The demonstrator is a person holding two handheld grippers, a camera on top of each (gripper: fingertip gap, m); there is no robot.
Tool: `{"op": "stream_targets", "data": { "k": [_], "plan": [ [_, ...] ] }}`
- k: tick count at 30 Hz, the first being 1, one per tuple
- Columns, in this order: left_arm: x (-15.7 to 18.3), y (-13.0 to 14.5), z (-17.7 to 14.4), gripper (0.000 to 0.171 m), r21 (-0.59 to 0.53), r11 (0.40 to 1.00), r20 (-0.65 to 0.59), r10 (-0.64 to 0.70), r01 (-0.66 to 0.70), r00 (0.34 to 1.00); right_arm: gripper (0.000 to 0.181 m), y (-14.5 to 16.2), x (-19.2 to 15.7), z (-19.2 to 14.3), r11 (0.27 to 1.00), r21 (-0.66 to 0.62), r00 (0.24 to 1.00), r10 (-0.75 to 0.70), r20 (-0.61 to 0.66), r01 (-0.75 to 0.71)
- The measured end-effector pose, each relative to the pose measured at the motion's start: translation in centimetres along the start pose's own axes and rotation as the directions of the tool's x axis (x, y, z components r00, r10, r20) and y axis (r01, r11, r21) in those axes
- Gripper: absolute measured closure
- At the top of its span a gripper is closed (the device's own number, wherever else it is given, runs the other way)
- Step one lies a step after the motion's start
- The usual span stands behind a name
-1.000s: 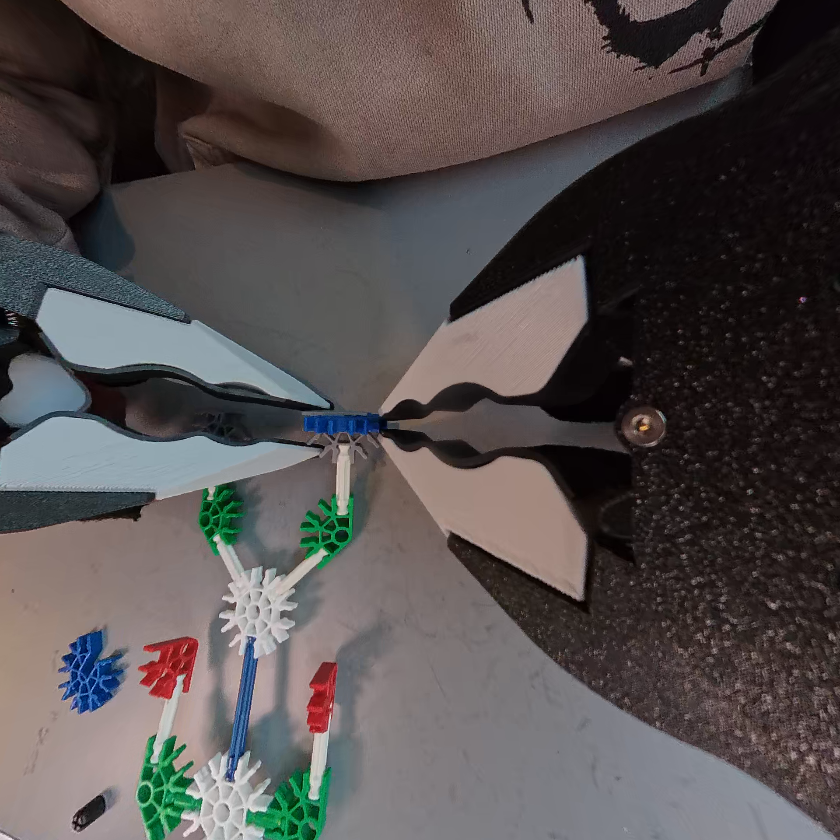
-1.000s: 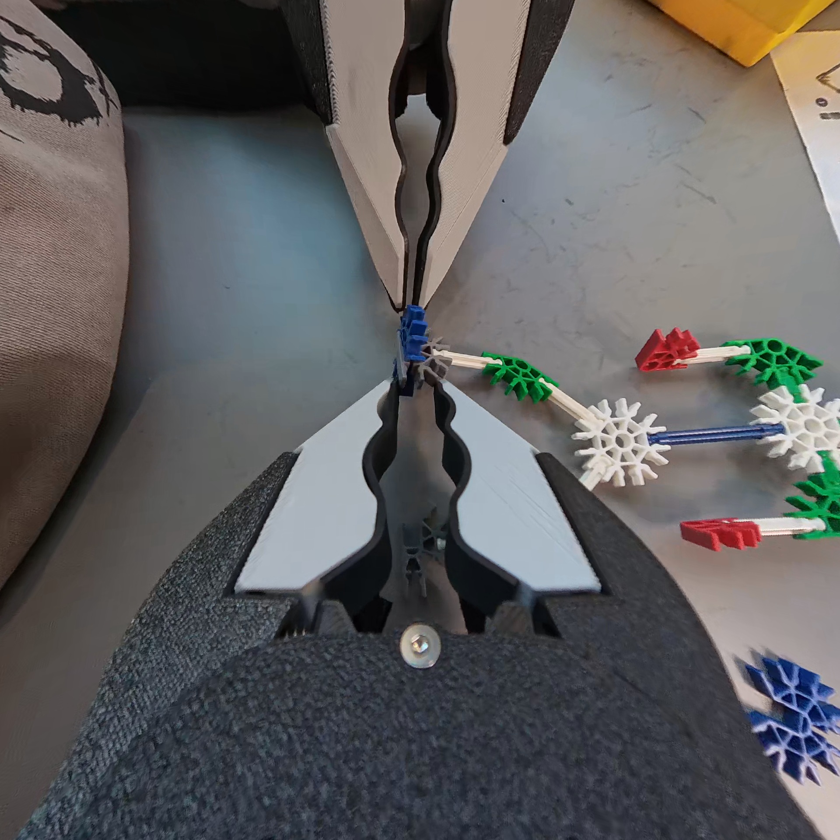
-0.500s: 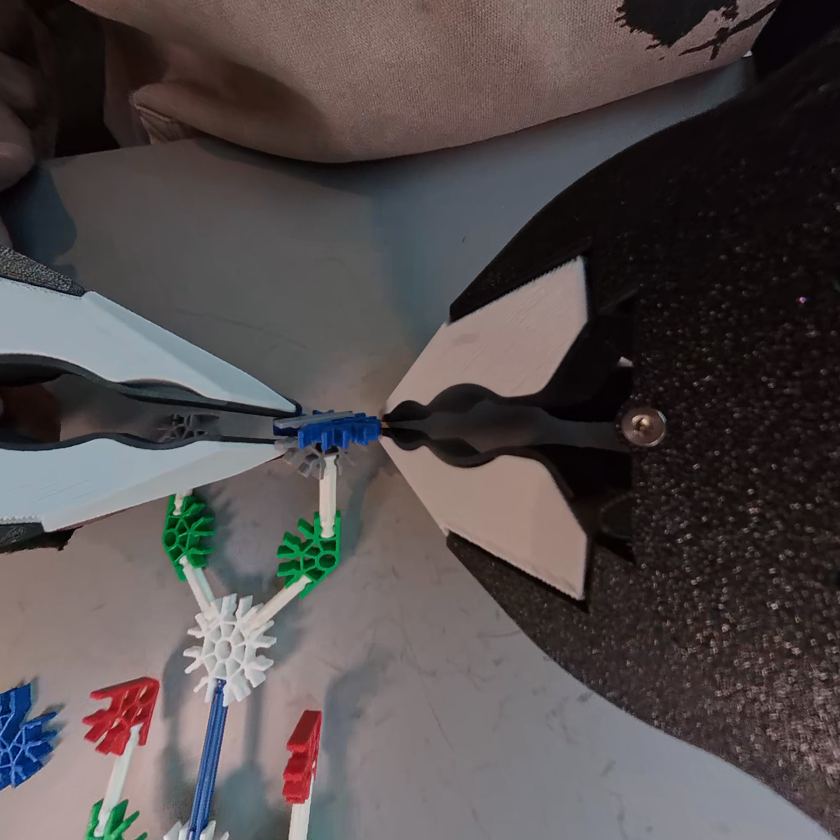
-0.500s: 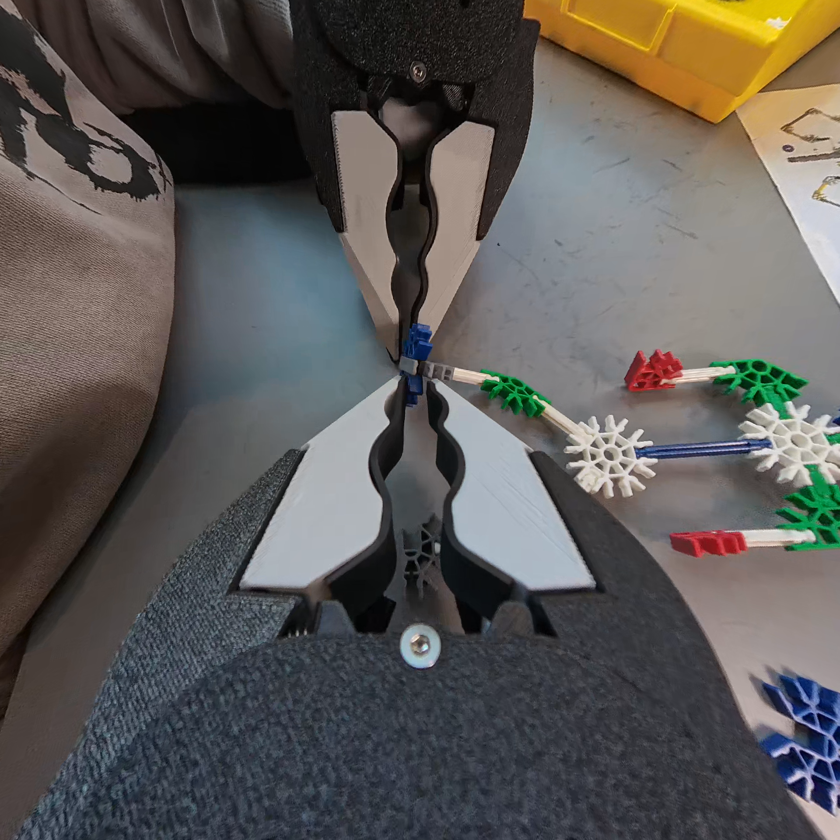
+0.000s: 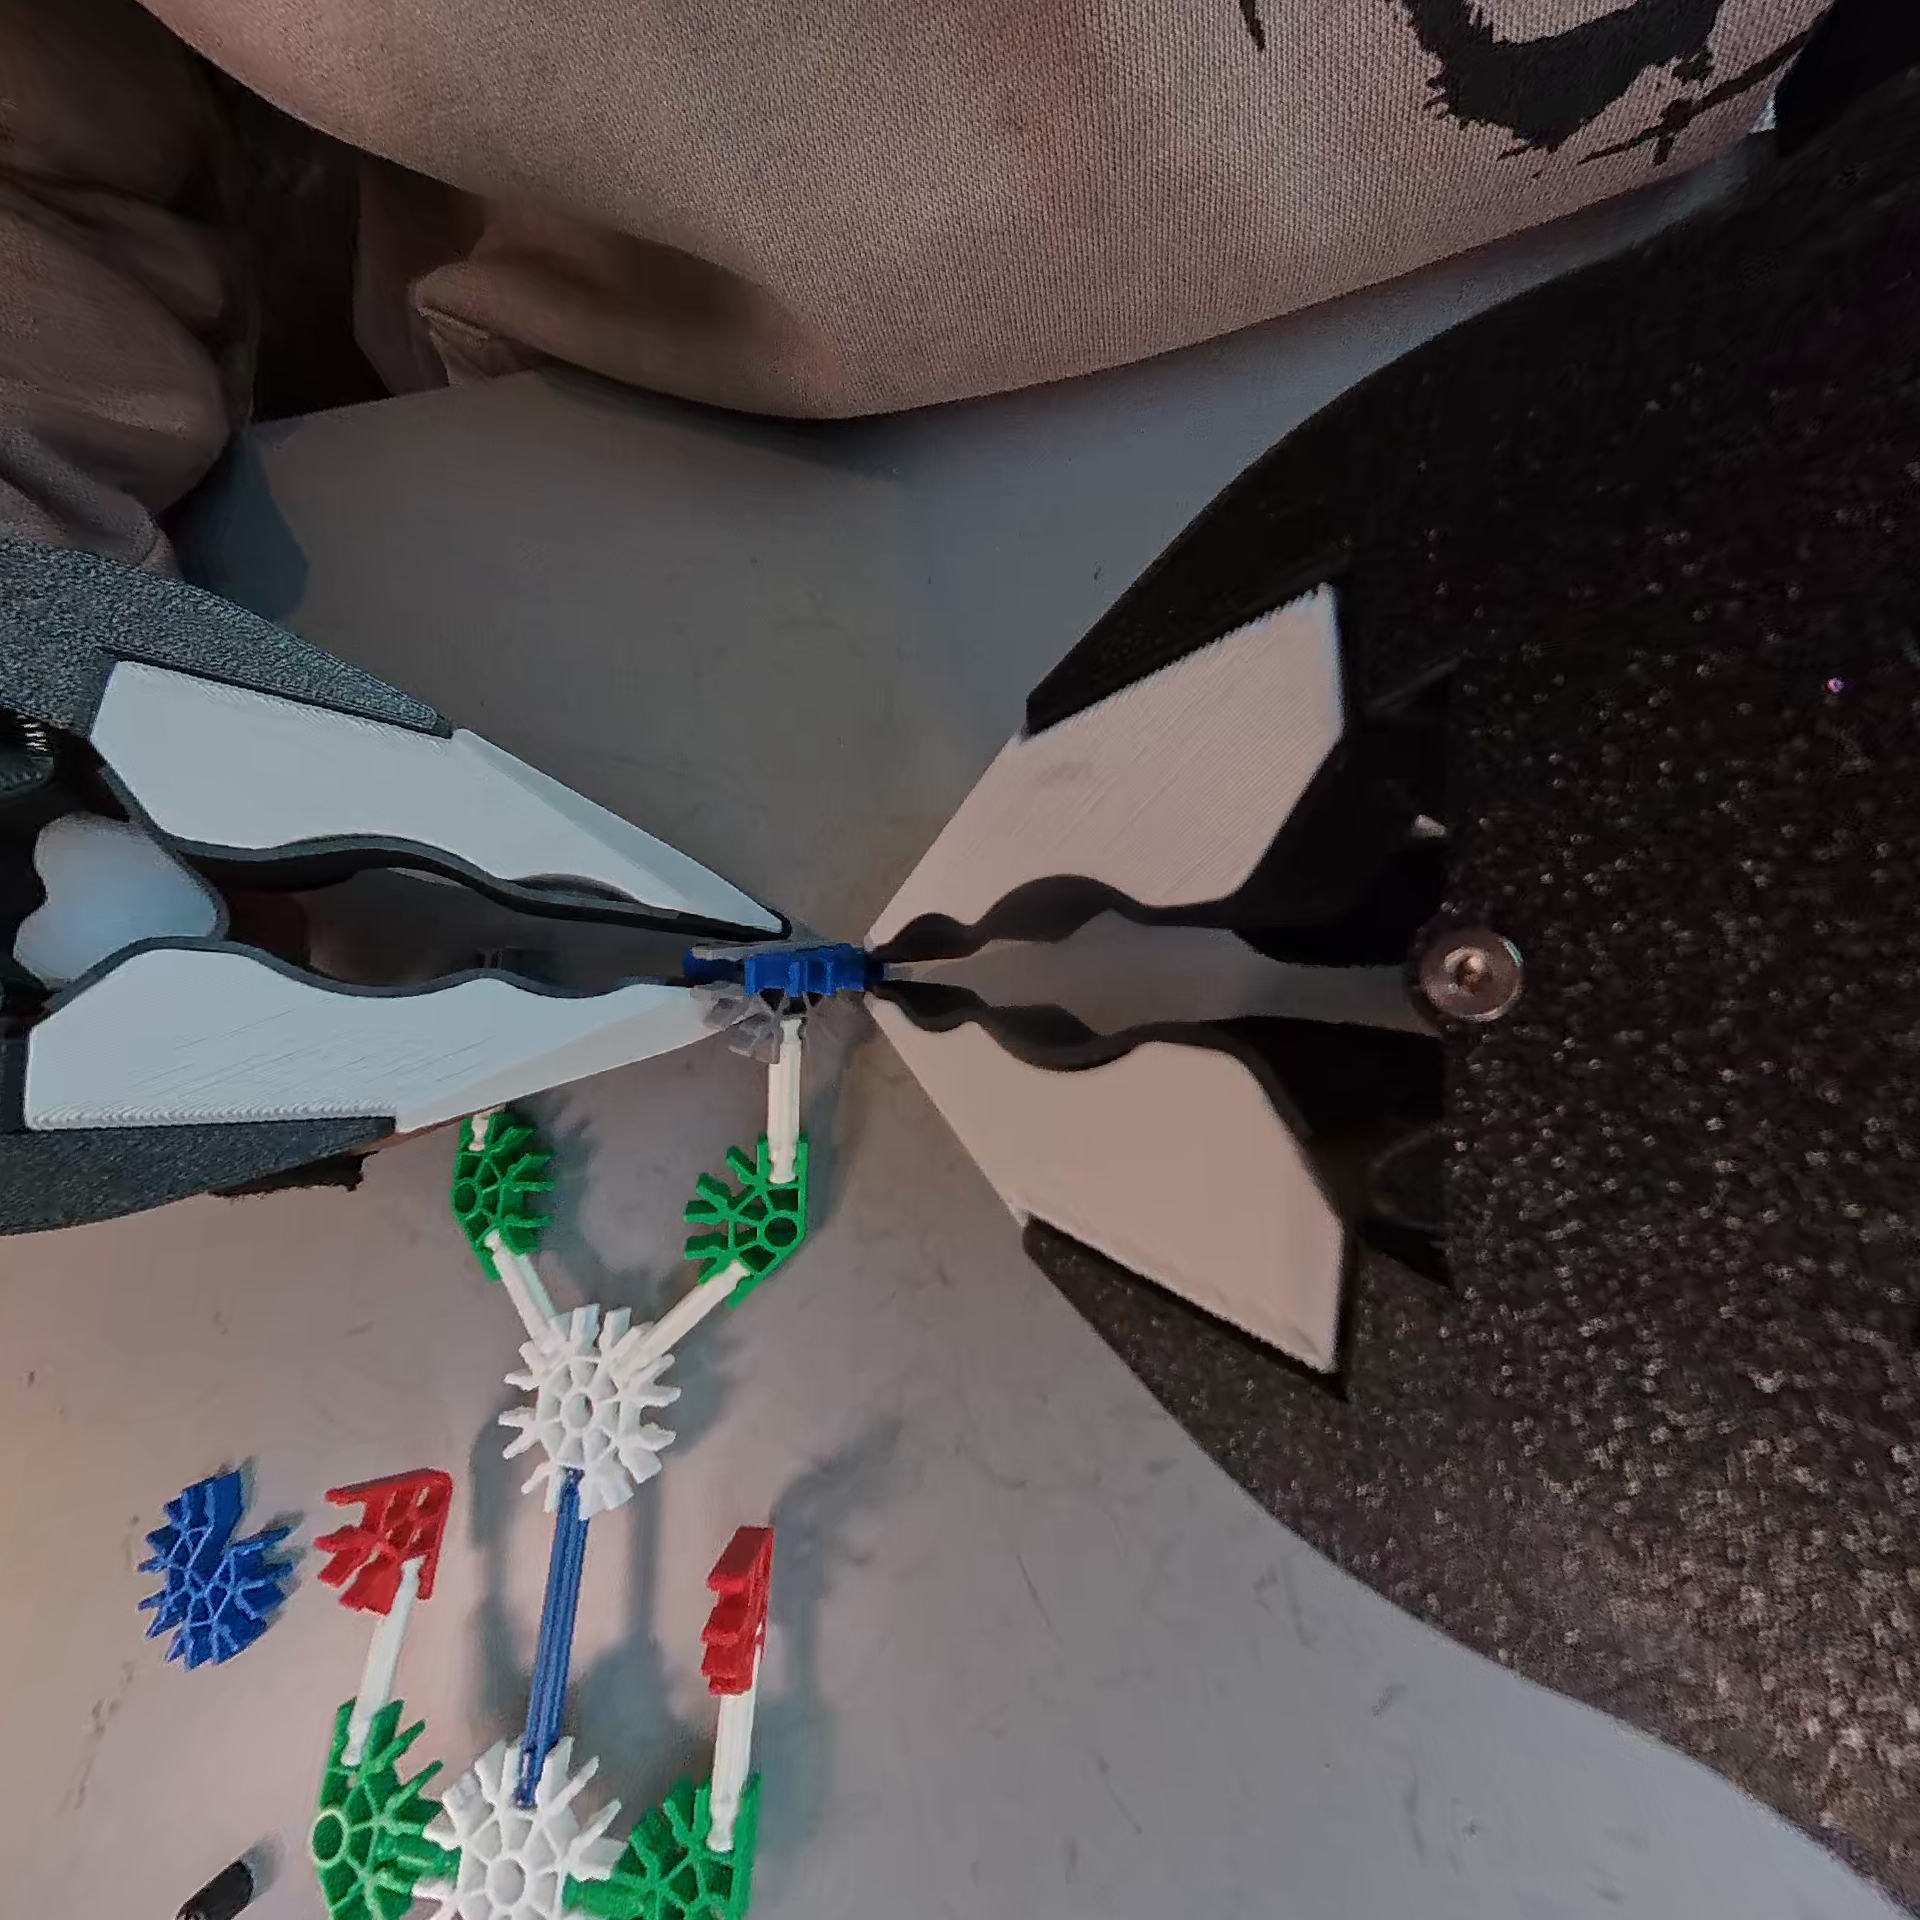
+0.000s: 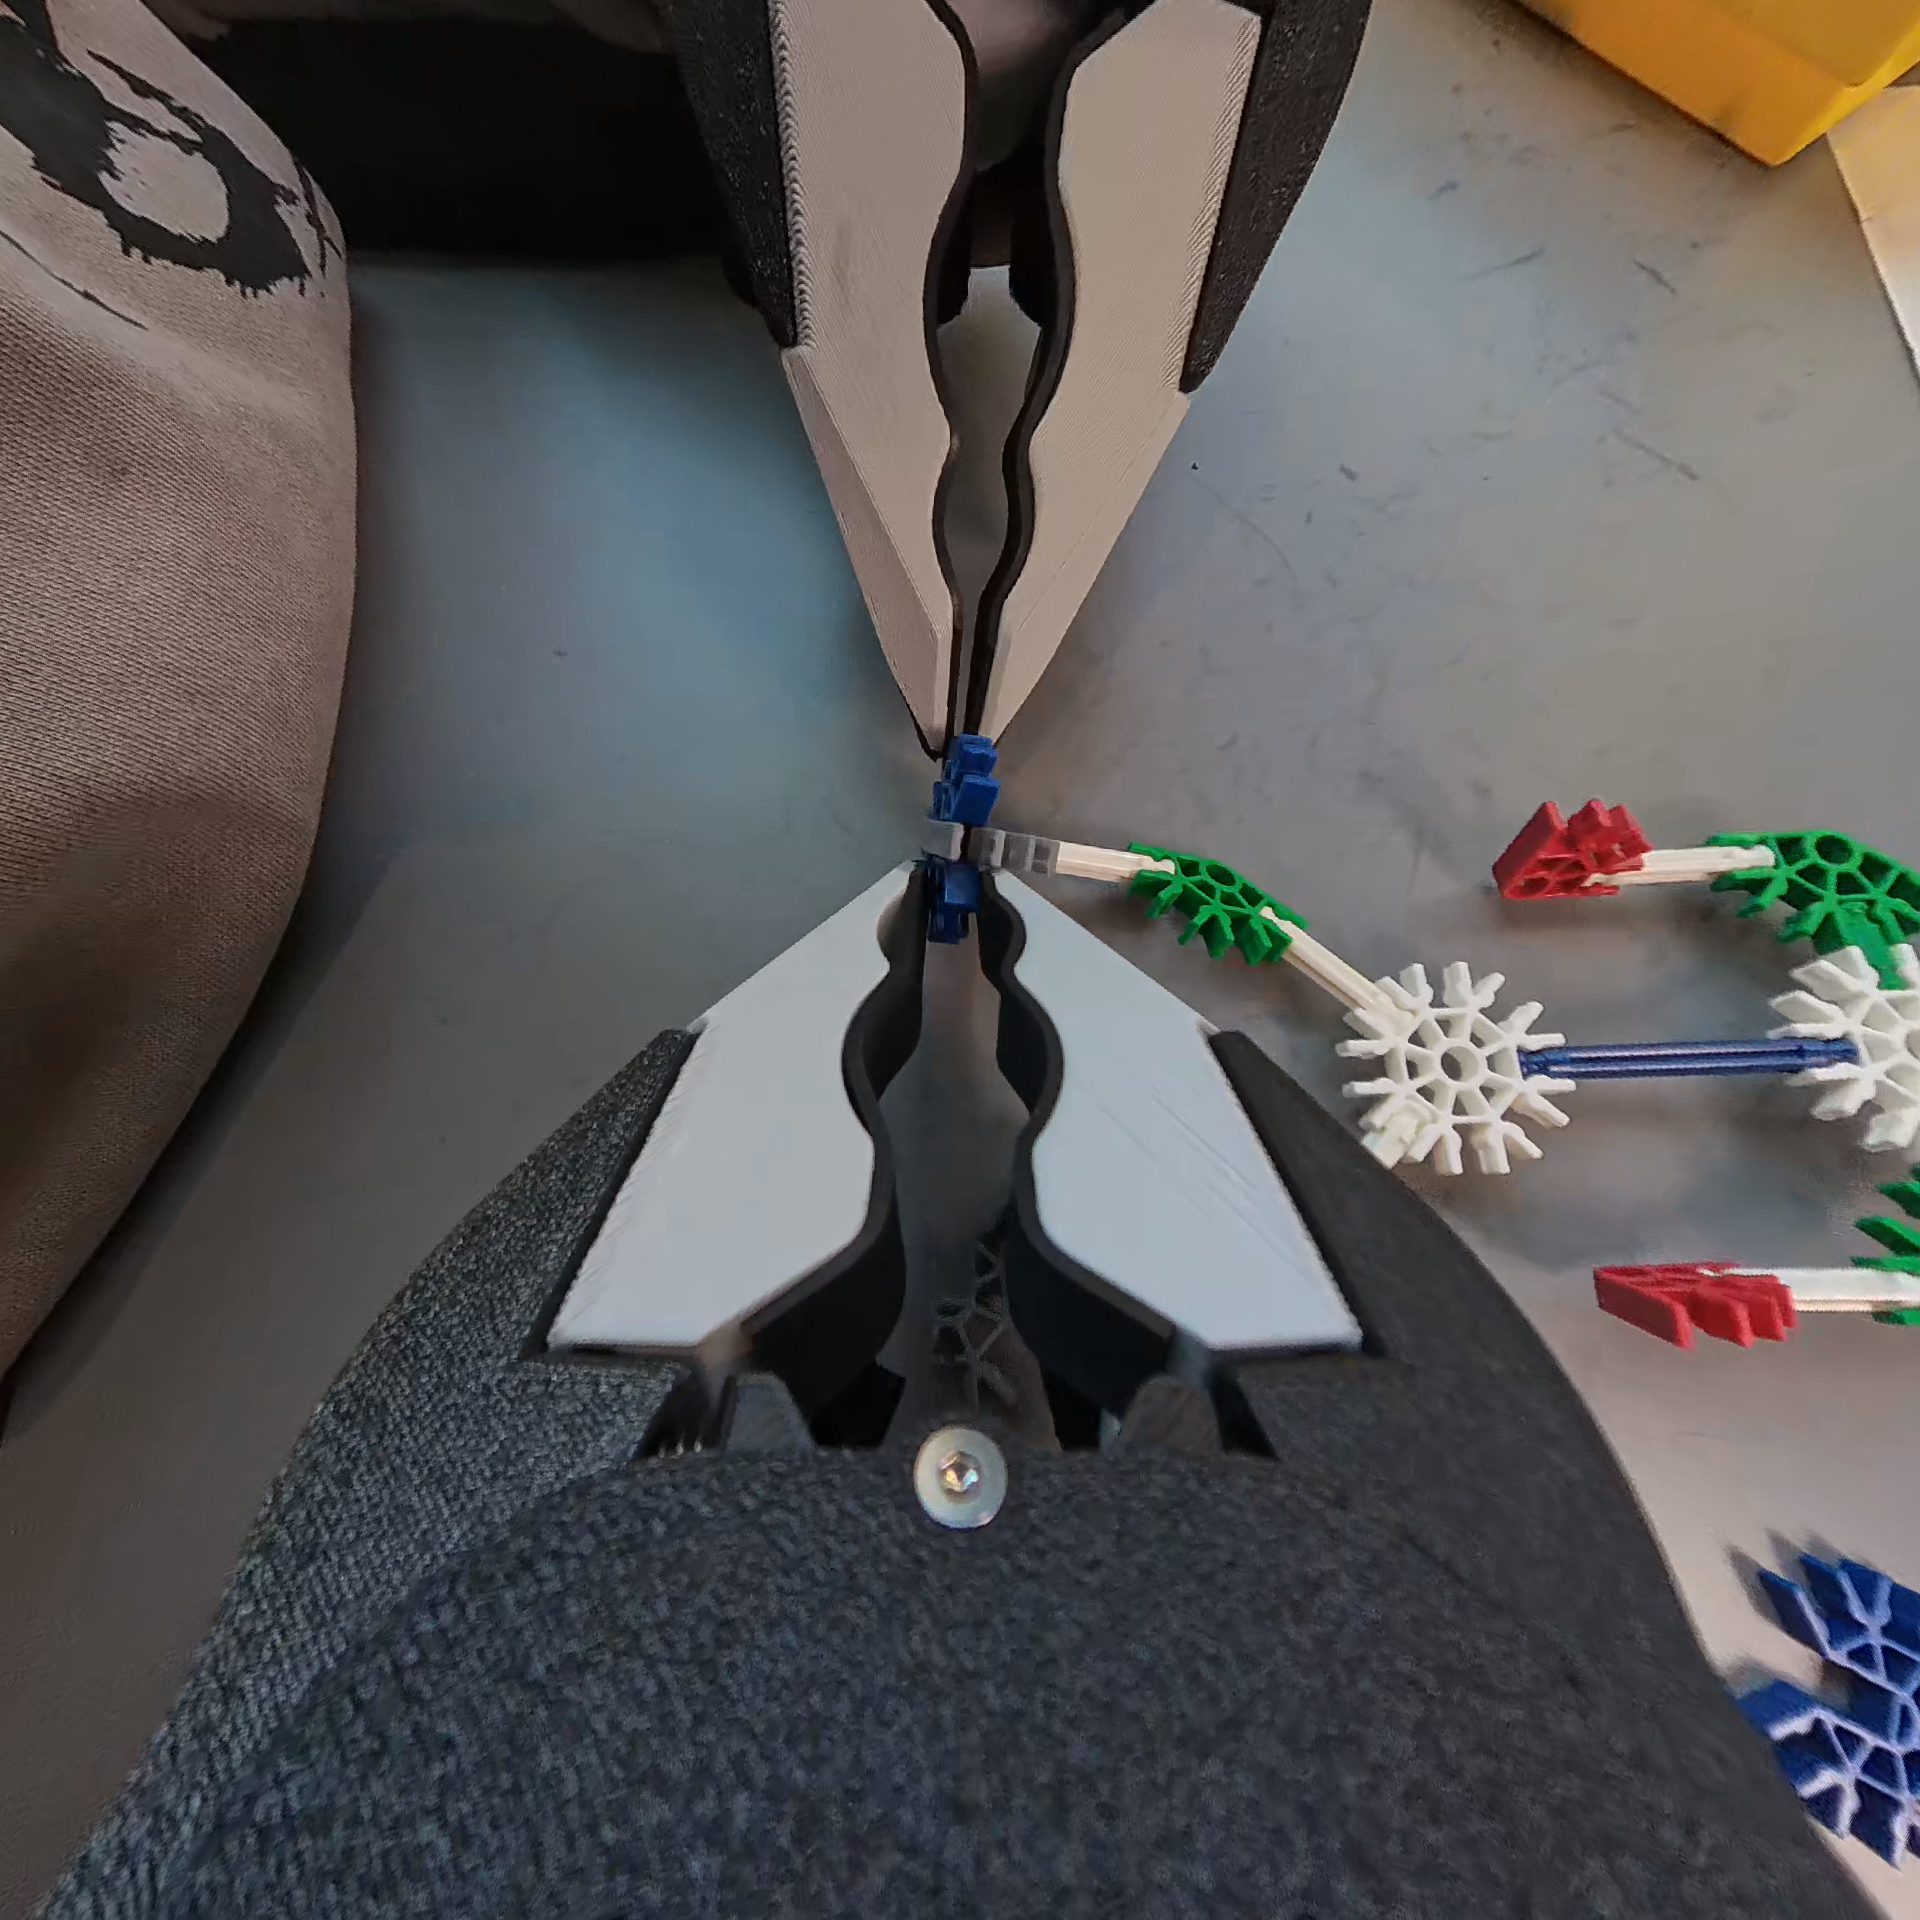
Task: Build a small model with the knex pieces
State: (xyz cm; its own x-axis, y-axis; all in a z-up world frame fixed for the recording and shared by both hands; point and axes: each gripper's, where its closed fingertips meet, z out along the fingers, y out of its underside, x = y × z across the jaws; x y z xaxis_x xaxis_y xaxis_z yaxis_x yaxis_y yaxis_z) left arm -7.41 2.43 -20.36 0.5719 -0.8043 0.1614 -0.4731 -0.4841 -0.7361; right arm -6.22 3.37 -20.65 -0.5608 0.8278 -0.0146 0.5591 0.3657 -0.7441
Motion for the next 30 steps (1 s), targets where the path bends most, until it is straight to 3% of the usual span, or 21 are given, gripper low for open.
{"op": "stream_targets", "data": {
  "k": [13,17,23,30],
  "plan": [
    [0.3,1.1,1.1,0.171,-0.07,0.997,-0.001,0.035,-0.035,0.999,0.174,-0.9,0.2,-0.5,0.997,0.066,0.999,0.046,0.022,-0.048],
    [-0.2,1.8,0.2,0.171,-0.098,0.995,0.007,0.024,-0.023,1.0,0.173,-0.6,0.0,-0.2,0.999,0.042,0.999,0.028,0.016,-0.029],
    [-0.1,-0.8,-1.1,0.164,0.058,0.998,-0.02,-0.024,0.025,1.0,0.173,-0.2,-0.1,0.0,1.0,0.015,1.0,0.014,0.016,-0.015],
    [0.4,0.2,0.9,0.166,-0.021,1.0,-0.011,0.013,-0.013,1.0,0.167,-0.2,-0.5,-0.1,1.0,0.017,0.999,0.006,0.037,-0.007]
  ]
}}
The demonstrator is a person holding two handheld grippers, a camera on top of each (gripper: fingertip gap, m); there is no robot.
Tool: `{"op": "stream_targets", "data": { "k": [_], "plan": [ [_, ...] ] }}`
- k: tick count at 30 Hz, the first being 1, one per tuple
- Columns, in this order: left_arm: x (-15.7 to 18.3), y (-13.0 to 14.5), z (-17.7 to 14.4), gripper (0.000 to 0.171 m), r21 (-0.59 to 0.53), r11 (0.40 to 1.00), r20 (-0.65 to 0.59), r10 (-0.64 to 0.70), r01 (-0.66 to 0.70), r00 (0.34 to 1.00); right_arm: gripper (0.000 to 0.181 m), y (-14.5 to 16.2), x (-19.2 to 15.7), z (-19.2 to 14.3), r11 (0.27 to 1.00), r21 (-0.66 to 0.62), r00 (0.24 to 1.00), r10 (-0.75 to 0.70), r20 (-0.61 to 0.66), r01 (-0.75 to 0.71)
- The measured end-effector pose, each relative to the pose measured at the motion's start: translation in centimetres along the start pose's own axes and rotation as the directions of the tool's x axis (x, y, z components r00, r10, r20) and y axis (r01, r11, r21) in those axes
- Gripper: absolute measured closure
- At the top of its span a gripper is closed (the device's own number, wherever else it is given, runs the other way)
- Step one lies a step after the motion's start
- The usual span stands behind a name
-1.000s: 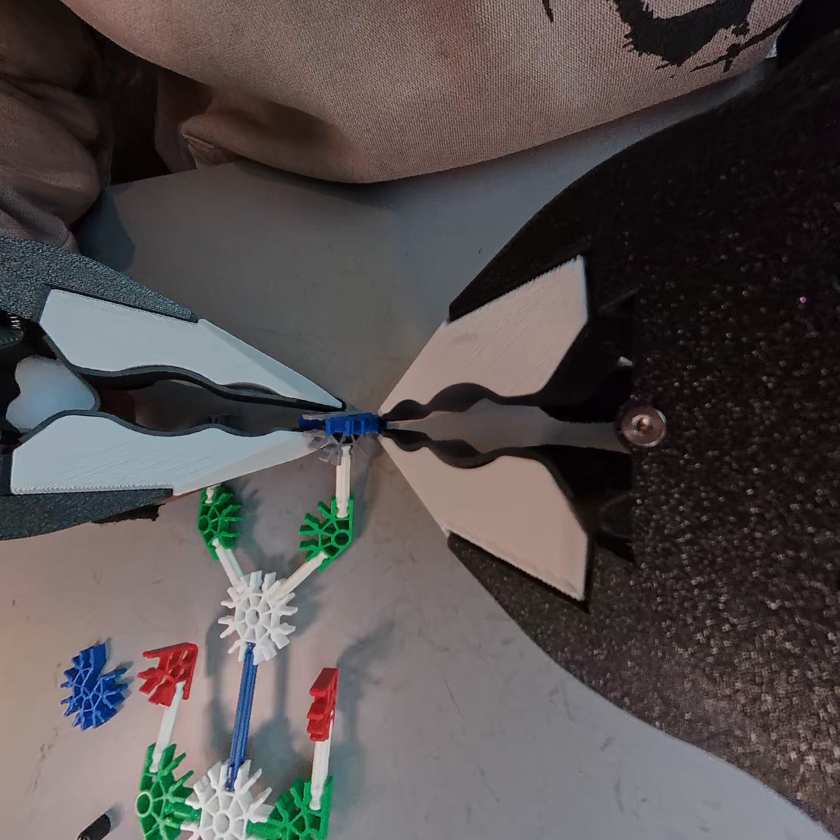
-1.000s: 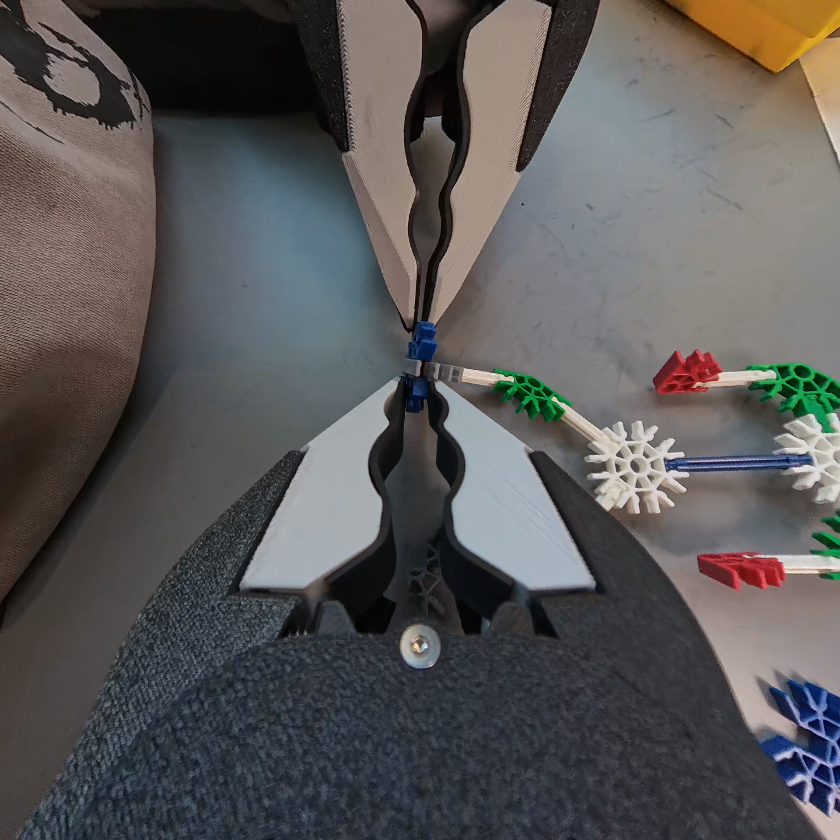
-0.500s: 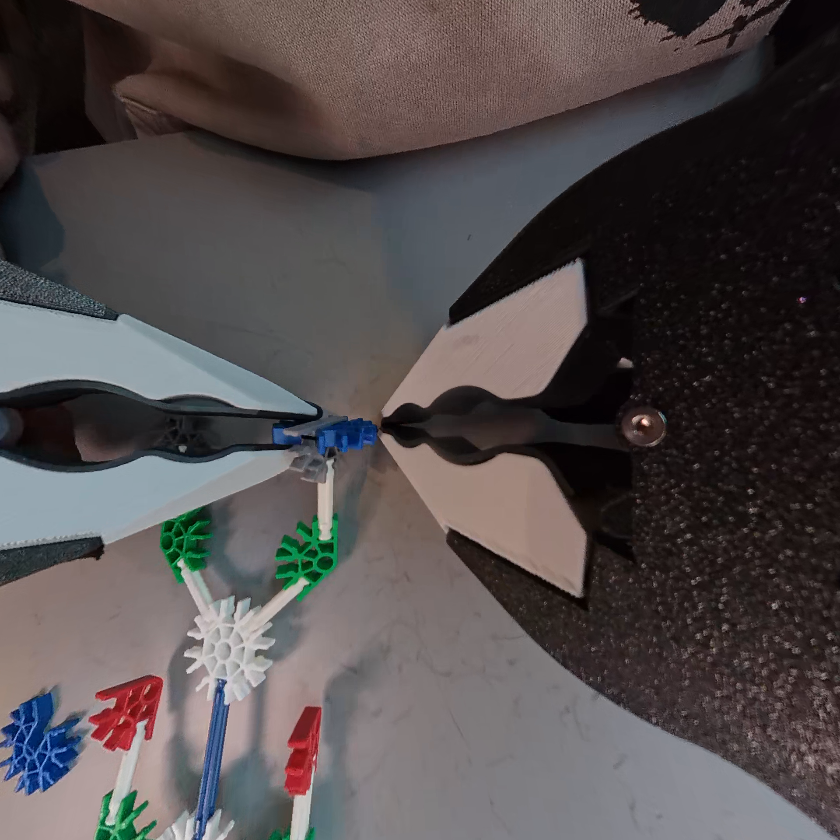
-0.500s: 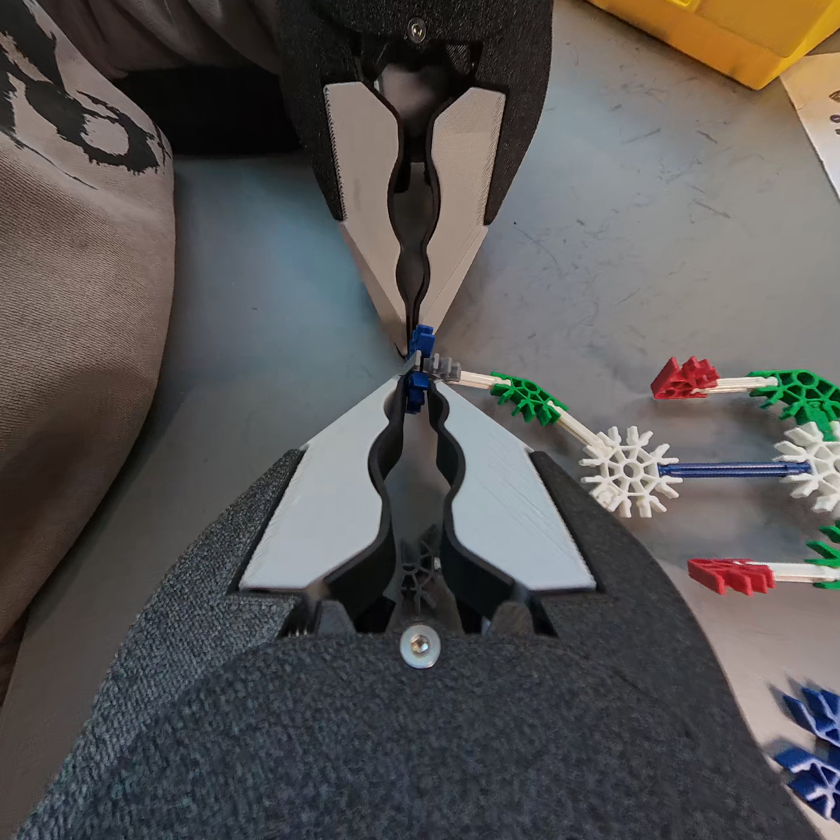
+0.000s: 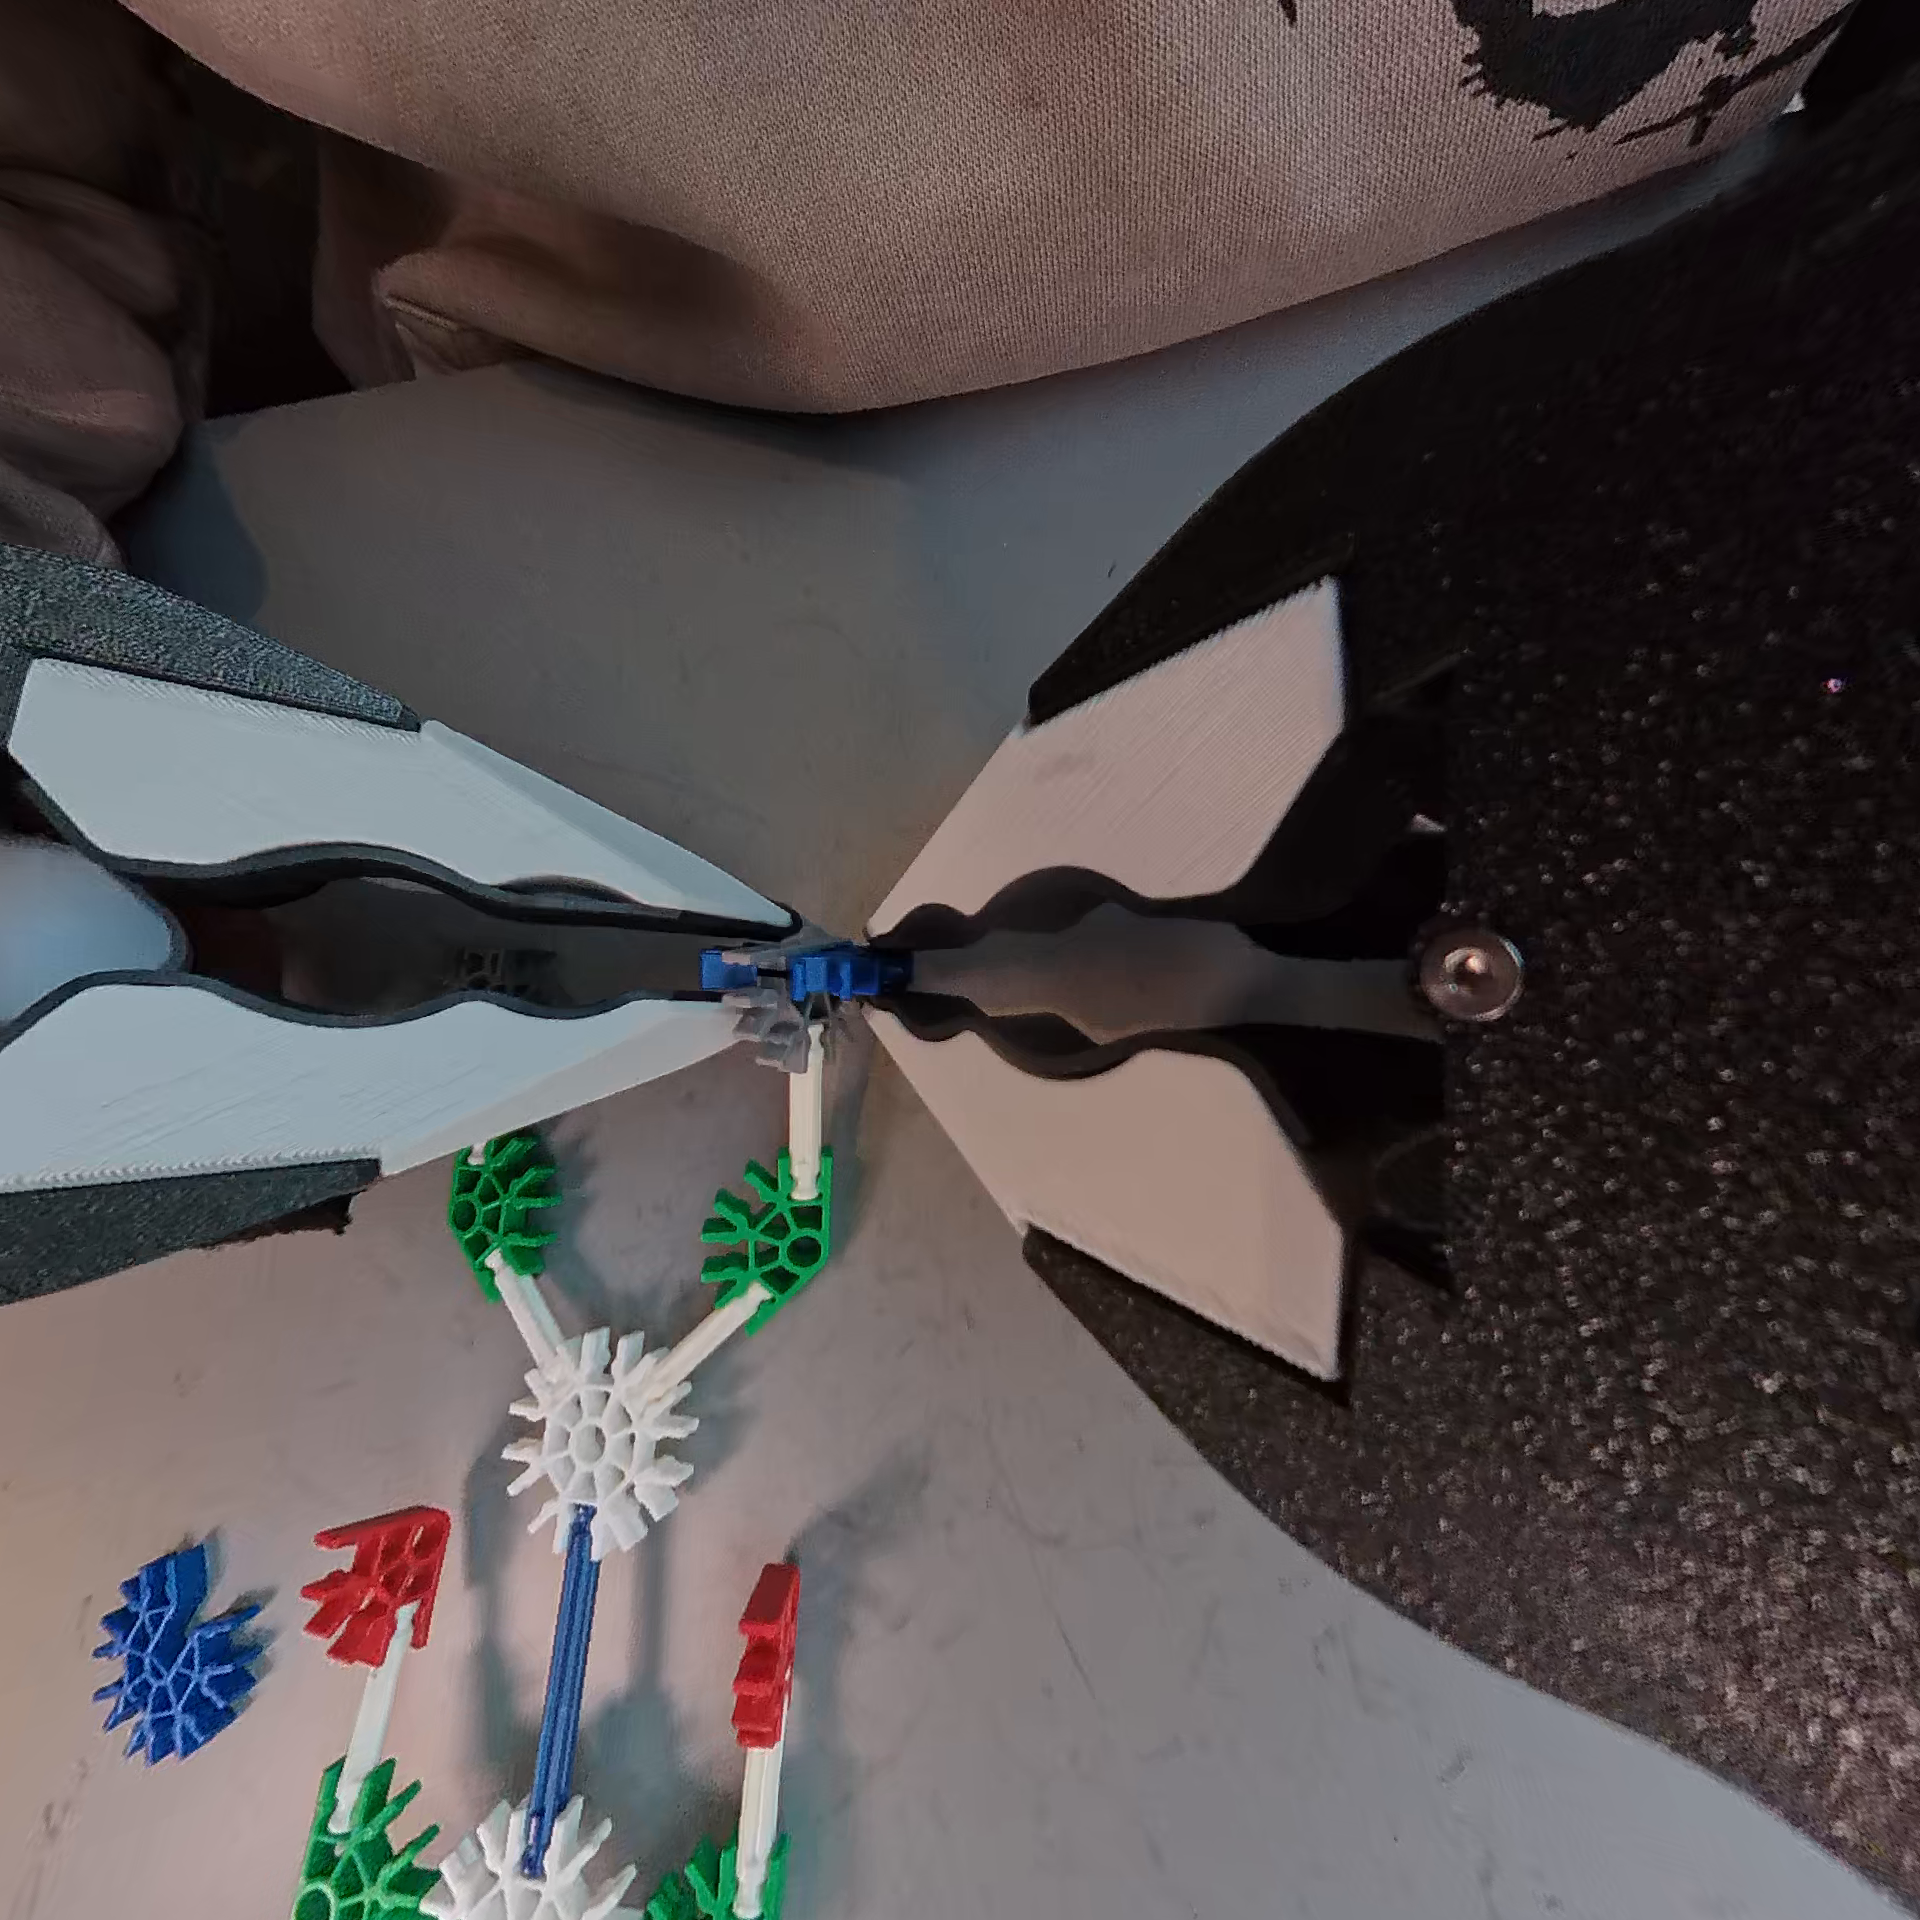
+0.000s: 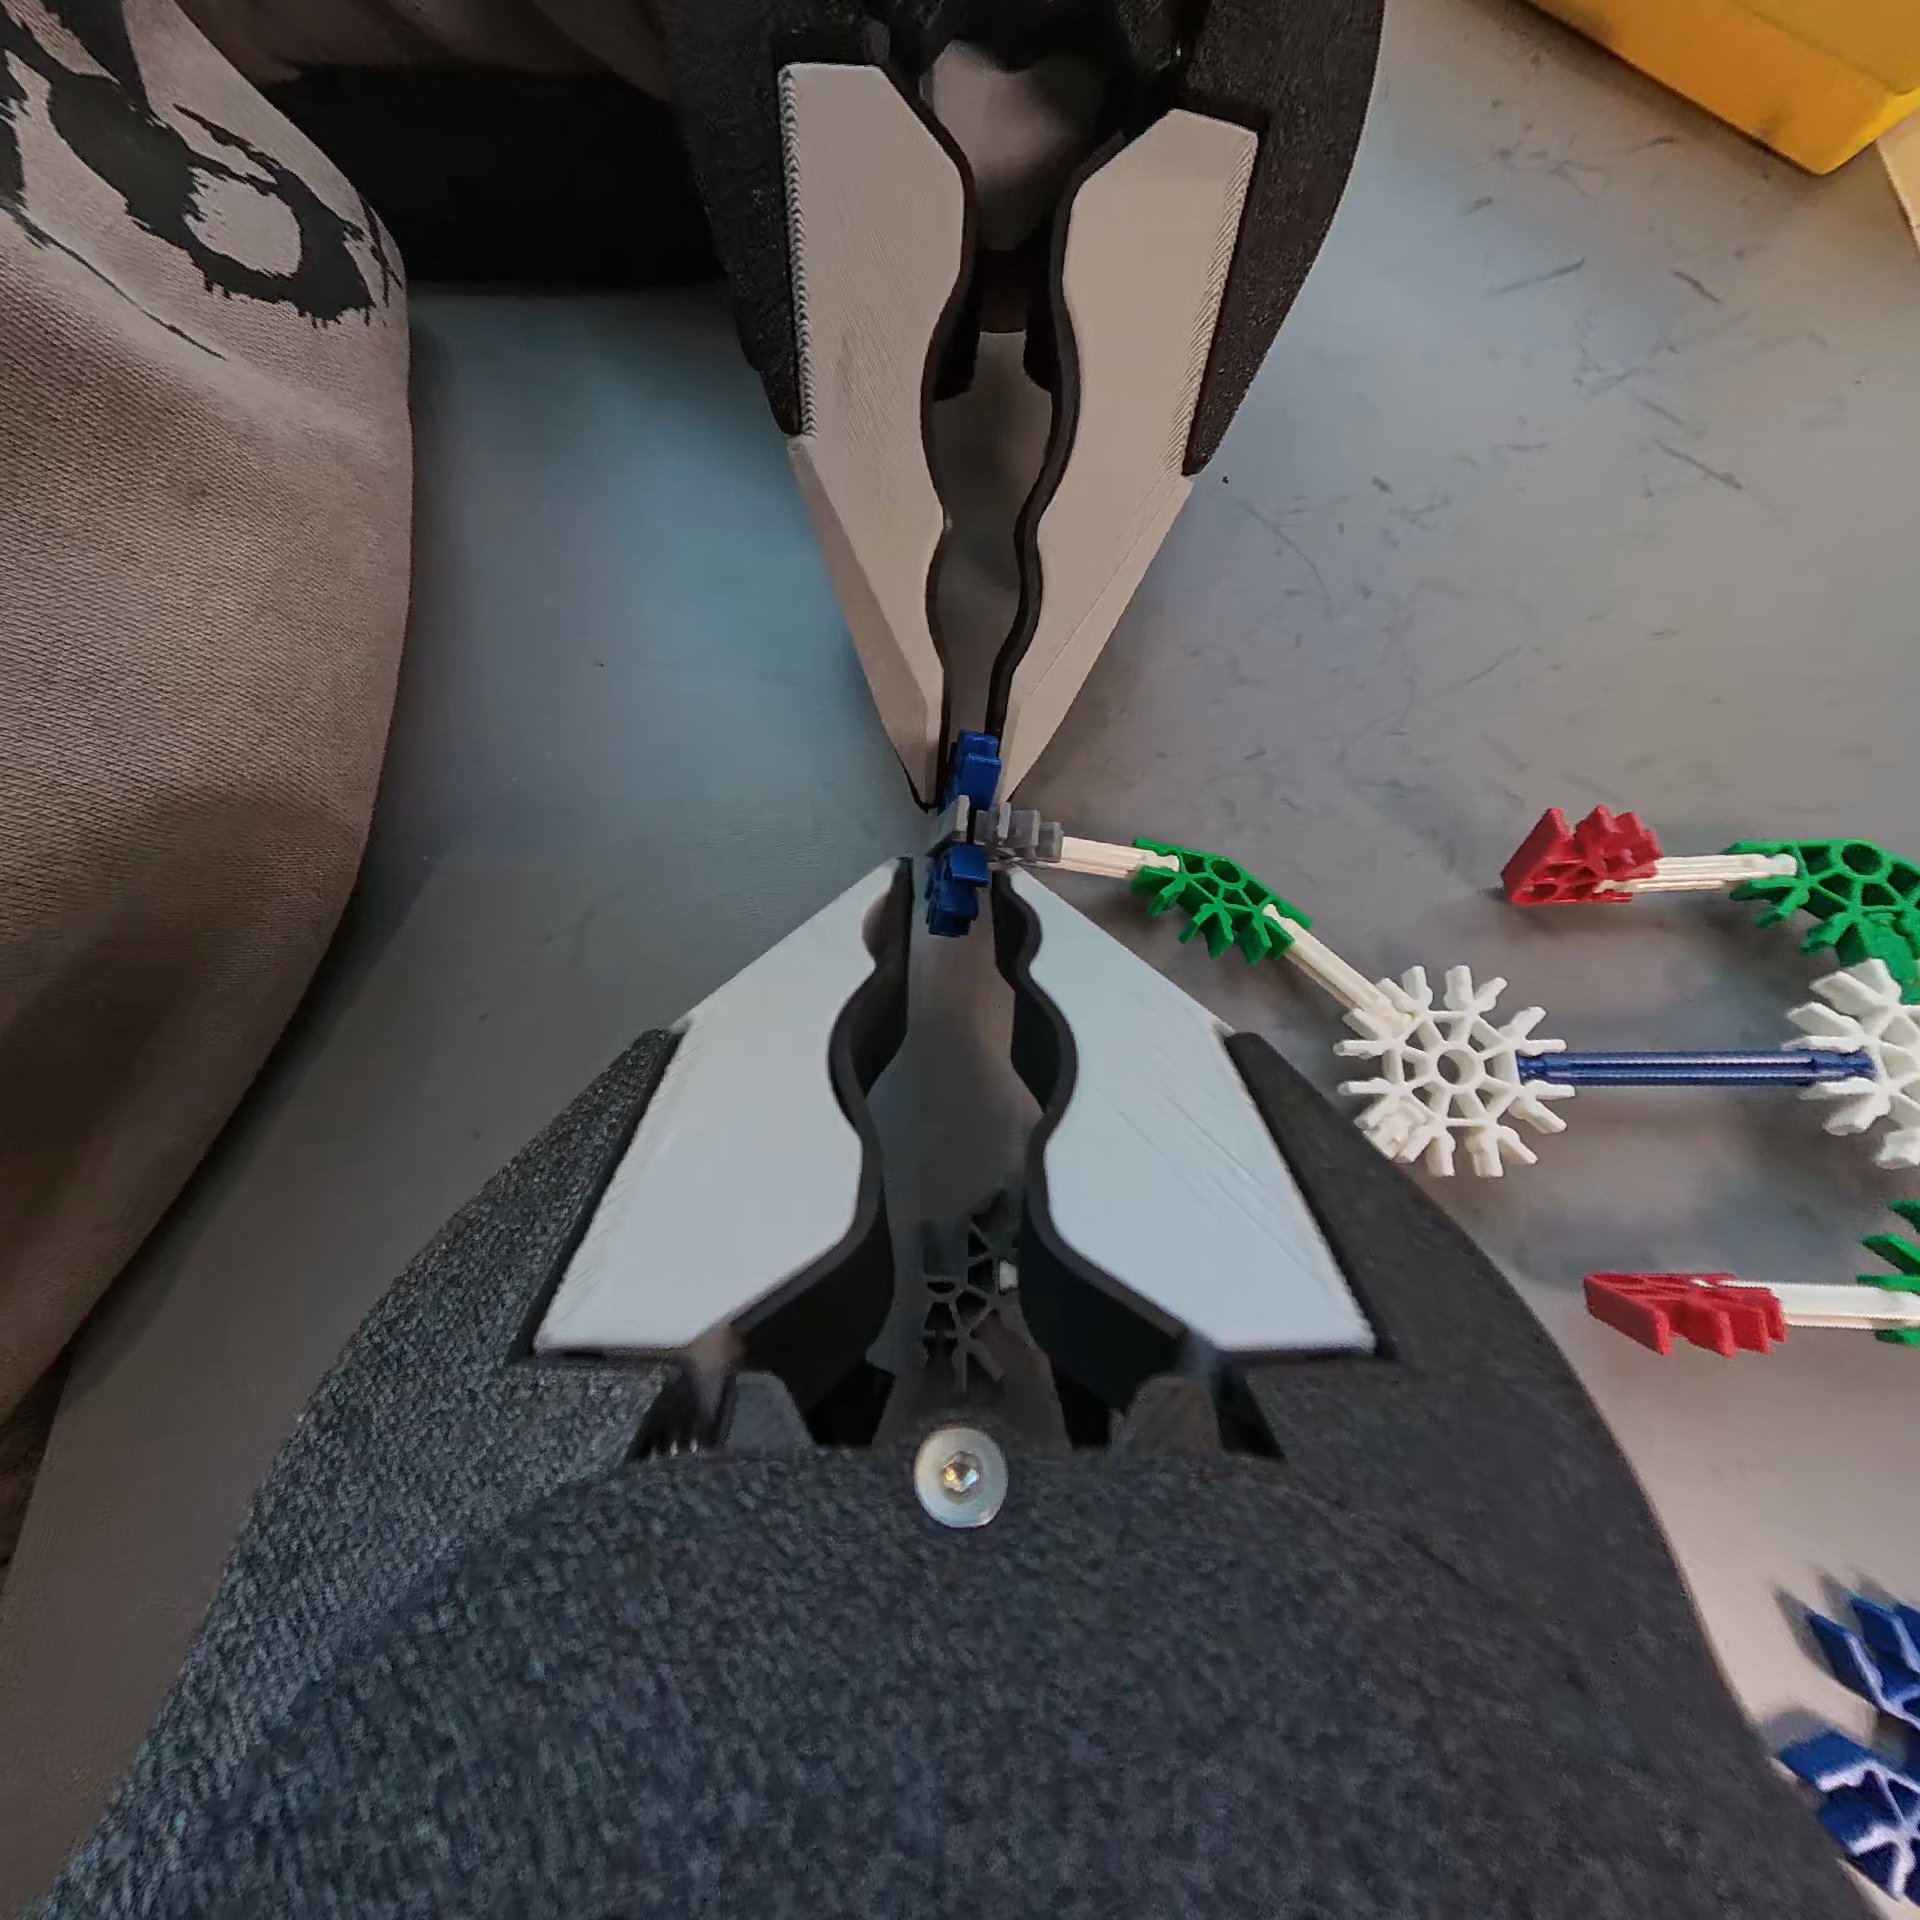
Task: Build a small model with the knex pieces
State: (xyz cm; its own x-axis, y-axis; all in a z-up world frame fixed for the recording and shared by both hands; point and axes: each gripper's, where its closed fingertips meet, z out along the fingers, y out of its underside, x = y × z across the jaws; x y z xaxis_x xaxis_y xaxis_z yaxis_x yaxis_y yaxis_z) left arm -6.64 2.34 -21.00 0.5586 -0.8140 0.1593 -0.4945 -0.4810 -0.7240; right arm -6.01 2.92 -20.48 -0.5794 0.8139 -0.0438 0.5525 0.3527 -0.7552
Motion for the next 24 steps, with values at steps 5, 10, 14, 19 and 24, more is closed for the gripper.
{"op": "stream_targets", "data": {
  "k": [5,10,14,19,24],
  "plan": [
    [0.0,0.0,-0.1,0.166,-0.005,1.0,0.009,0.015,-0.014,1.0,0.171,-2.1,2.7,-2.5,0.981,0.161,0.992,0.118,-0.034,-0.111],
    [0.1,0.0,0.0,0.166,-0.004,1.0,-0.006,0.005,-0.005,1.0,0.181,0.0,5.3,-1.2,0.997,-0.025,0.975,0.071,-0.209,-0.078],
    [0.6,0.2,0.0,0.166,-0.009,1.0,-0.035,0.002,-0.002,0.999,0.181,0.4,4.8,-0.7,0.993,-0.105,0.975,0.031,-0.219,-0.055],
    [0.6,0.5,0.1,0.166,-0.019,1.0,-0.049,-0.011,0.01,0.999,0.181,0.7,4.5,-0.6,0.988,-0.151,0.974,-0.015,-0.226,-0.02],
    [0.7,0.6,0.2,0.166,-0.029,1.0,-0.048,-0.006,0.005,0.999,0.181,0.7,4.4,-0.6,0.99,-0.141,0.975,-0.016,-0.224,-0.017]
  ]
}}
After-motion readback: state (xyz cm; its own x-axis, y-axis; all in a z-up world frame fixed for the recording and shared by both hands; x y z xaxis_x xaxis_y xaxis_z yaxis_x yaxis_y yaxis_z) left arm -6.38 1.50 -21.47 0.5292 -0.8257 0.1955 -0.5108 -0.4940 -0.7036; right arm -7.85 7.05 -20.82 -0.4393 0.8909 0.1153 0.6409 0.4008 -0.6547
